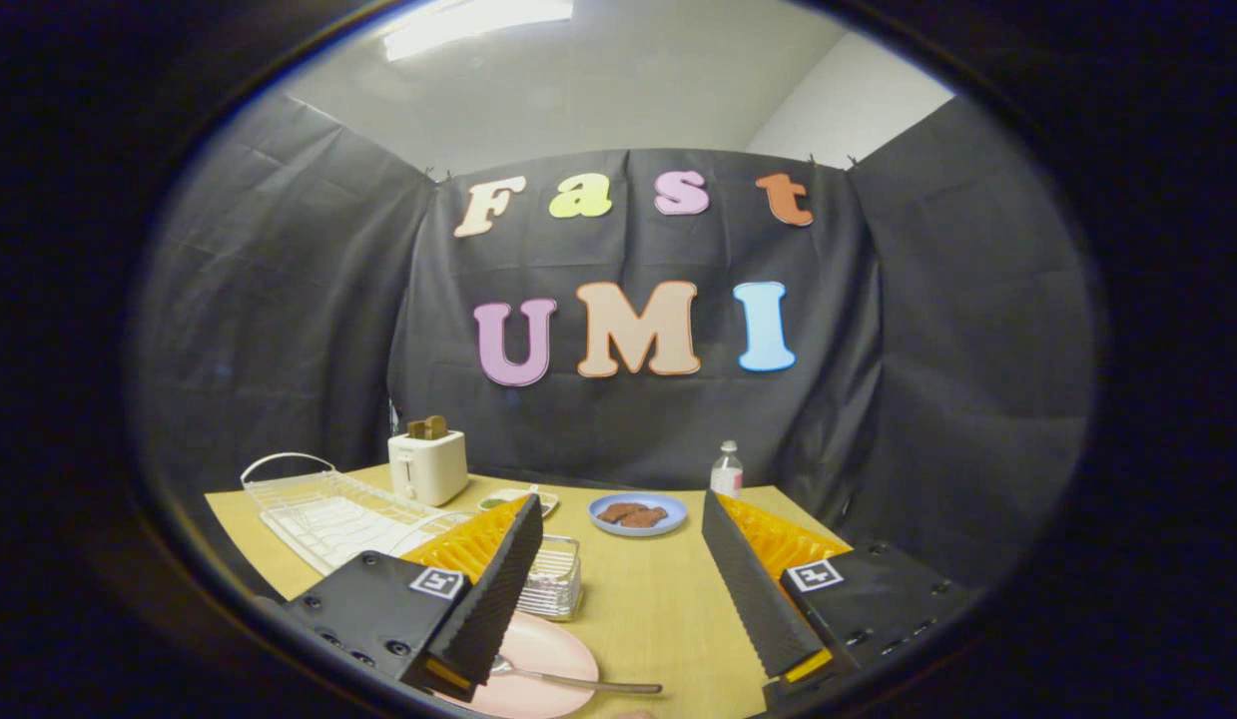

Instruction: Take the plate from the dish rack, then take the spoon from the basket and place it into the plate.

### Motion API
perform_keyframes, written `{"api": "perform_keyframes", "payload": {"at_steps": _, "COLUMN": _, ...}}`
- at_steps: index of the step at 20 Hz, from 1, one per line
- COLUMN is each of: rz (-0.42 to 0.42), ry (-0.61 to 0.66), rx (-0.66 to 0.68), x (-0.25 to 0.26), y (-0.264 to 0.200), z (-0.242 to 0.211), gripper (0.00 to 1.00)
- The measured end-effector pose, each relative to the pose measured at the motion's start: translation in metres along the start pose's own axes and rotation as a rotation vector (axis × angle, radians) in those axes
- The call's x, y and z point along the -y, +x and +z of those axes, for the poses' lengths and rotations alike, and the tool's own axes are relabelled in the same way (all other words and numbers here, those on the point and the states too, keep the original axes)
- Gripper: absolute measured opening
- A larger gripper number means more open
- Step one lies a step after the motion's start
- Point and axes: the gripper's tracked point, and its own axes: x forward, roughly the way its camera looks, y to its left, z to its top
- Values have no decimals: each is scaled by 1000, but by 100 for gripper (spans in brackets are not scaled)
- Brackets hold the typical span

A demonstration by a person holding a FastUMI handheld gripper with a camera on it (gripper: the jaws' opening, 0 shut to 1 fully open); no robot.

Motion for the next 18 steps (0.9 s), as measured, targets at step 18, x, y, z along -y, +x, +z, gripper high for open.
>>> {"api": "perform_keyframes", "payload": {"at_steps": 18, "rz": -24, "ry": 17, "rx": 46, "x": 20, "y": -5, "z": 8, "gripper": 100}}
